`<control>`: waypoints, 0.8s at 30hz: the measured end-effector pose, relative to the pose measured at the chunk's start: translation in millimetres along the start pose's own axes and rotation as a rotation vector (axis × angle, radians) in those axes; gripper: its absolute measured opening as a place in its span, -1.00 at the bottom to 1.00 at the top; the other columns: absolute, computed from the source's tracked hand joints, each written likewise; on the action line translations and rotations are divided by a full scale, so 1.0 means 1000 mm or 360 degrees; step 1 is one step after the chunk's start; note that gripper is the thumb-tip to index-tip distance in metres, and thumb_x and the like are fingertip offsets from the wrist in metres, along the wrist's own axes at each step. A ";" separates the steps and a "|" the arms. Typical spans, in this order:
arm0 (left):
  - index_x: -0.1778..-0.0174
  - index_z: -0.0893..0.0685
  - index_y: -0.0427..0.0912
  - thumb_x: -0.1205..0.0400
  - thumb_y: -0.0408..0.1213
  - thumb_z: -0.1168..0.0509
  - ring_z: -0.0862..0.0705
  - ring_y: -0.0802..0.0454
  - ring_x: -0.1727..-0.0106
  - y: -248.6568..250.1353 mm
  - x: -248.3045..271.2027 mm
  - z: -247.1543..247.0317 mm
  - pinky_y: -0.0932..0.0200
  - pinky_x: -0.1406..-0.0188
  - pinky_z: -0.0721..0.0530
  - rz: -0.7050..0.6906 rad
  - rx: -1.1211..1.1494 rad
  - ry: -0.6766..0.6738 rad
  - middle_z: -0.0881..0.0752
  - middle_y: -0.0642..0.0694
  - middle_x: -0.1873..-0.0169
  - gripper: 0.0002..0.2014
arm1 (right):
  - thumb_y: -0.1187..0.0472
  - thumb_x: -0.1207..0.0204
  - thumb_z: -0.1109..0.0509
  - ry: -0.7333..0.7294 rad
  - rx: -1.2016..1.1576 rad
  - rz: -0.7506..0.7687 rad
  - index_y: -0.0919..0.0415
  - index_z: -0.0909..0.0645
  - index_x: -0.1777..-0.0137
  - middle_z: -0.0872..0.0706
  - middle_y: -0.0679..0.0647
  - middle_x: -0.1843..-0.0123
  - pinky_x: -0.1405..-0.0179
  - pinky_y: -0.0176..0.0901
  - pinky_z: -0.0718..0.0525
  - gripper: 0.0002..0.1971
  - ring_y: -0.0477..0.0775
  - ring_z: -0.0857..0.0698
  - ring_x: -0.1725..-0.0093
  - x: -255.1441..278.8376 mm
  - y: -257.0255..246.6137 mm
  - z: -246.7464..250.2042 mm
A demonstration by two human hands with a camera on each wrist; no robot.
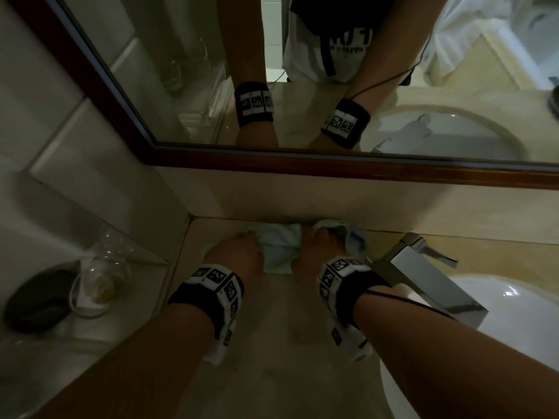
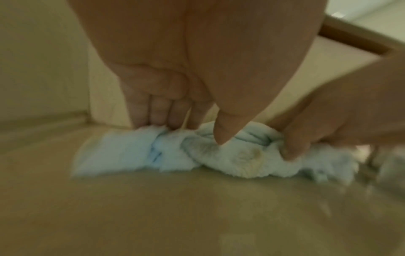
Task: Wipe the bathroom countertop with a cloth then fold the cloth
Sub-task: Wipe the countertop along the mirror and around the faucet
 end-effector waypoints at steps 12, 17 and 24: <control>-0.40 -0.55 -0.24 -0.81 -0.16 -0.07 -0.67 -0.30 -0.09 -0.031 0.018 0.039 -0.06 -0.03 -0.65 0.0281 0.0125 0.0510 -0.71 -0.40 -0.15 -0.66 | -0.20 -0.61 -0.26 -0.0119 -0.0437 0.0375 0.01 0.06 -0.74 -0.05 0.17 -0.75 -0.67 0.15 -0.16 -0.18 0.25 -0.08 -0.72 -0.011 -0.014 -0.011; -0.19 -0.67 -0.27 -0.73 -0.13 -0.28 -0.62 -0.19 -0.04 0.031 0.025 0.035 0.04 0.04 -0.58 -0.0017 0.0397 0.0666 -0.62 -0.26 -0.11 -0.72 | -0.34 -0.65 0.03 -0.0024 -0.0409 0.0006 0.01 0.29 -0.73 0.13 0.18 -0.78 -0.68 0.28 -0.06 -0.18 0.27 0.11 -0.74 0.004 0.033 -0.014; -0.53 -0.51 -0.19 -0.79 -0.11 -0.13 -0.48 -0.18 -0.50 0.057 -0.005 0.001 -0.06 -0.50 -0.43 -0.0060 -0.0006 0.0278 -0.51 -0.20 -0.50 -0.58 | -0.07 -0.65 -0.12 0.0463 -0.0242 -0.0046 0.19 -0.05 -0.62 -0.37 0.43 -0.44 -0.06 0.28 -0.67 -0.37 0.53 -0.42 -0.38 0.024 0.035 0.003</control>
Point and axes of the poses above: each hand's wrist, its own x-axis away from the middle knuckle, its own z-axis out of the back of the hand, y = z × x, the point moved 5 cm from there along -x, towards the middle knuckle
